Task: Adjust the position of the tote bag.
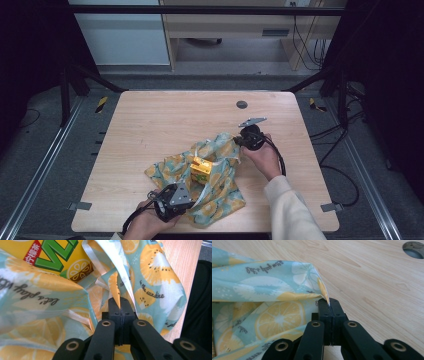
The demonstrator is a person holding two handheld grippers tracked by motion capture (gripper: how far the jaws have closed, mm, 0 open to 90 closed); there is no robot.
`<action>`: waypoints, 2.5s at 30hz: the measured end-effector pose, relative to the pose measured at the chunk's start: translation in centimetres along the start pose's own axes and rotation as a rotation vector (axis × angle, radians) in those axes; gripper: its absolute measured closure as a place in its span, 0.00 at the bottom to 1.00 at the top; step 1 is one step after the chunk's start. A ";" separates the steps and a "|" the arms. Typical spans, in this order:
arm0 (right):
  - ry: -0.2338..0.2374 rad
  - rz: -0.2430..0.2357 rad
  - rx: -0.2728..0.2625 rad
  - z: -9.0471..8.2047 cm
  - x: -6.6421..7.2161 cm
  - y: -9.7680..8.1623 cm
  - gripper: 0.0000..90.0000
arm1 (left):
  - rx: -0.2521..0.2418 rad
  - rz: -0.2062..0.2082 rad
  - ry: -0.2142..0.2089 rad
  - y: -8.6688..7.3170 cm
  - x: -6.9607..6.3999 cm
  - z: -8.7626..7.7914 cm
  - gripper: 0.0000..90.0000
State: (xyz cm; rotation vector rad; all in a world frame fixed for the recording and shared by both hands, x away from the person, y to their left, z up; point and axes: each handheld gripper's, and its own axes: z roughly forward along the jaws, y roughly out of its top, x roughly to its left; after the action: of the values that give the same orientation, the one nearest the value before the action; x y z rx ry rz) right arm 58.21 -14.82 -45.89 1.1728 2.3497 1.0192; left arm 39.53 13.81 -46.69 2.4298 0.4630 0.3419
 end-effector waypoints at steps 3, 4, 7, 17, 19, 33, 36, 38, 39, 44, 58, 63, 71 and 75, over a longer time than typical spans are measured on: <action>-0.011 0.007 -0.002 0.1 -0.3 0.0 1.00 | 0.001 0.007 0.003 0.1 -0.3 0.1 1.00; -0.013 0.003 0.001 0.2 -0.4 0.0 1.00 | 0.001 0.007 0.000 0.1 -0.4 0.1 1.00; -0.020 0.003 0.021 0.4 -0.7 -0.2 1.00 | 0.005 0.014 0.003 0.2 -0.5 0.2 1.00; -0.023 0.005 0.078 1.2 -1.0 -1.2 1.00 | 0.051 0.017 -0.006 -0.3 -0.5 1.2 1.00; -0.026 -0.004 0.097 1.3 -1.0 -1.3 1.00 | 0.055 0.017 -0.002 -0.4 -0.4 1.3 1.00; -0.069 -0.015 0.078 1.2 -1.0 -1.3 0.96 | 0.035 0.001 0.017 -0.7 -0.3 1.1 1.00; -0.077 -0.017 0.042 0.1 -0.5 -1.1 0.72 | -0.019 -0.017 0.065 -0.6 -0.1 0.4 0.81; -0.091 -0.024 0.009 -1.0 -0.1 -0.9 0.59 | -0.076 -0.059 0.080 -0.5 -0.1 -0.1 0.67; -0.094 -0.026 -0.008 -1.6 0.1 -0.8 0.52 | -0.098 -0.068 0.079 -0.4 -0.2 -0.3 0.64; -0.086 -0.031 -0.071 -4.9 1.2 -0.4 0.36 | -0.180 -0.086 0.111 0.5 -0.2 -1.7 0.50; 0.017 -0.080 -0.151 -9.6 5.6 -2.7 0.29 | -0.277 -0.154 0.311 2.6 3.7 -6.1 0.37; 0.085 -0.104 -0.142 -9.3 7.5 -4.1 0.24 | -0.177 -0.162 0.257 1.7 4.9 -3.9 0.32; 0.170 -0.186 -0.024 -5.7 10.1 -5.7 0.23 | -0.138 -0.150 0.256 -0.2 5.6 -2.3 0.77; 0.182 -0.238 0.038 -4.7 10.7 -6.5 0.51 | -0.101 -0.152 0.242 -1.1 5.8 -2.5 0.91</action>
State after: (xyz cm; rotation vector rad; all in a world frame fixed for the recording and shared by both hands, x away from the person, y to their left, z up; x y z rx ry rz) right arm 45.44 -11.08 -47.01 0.8171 2.5828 1.0389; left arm 43.62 18.34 -44.69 2.2491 0.7143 0.5816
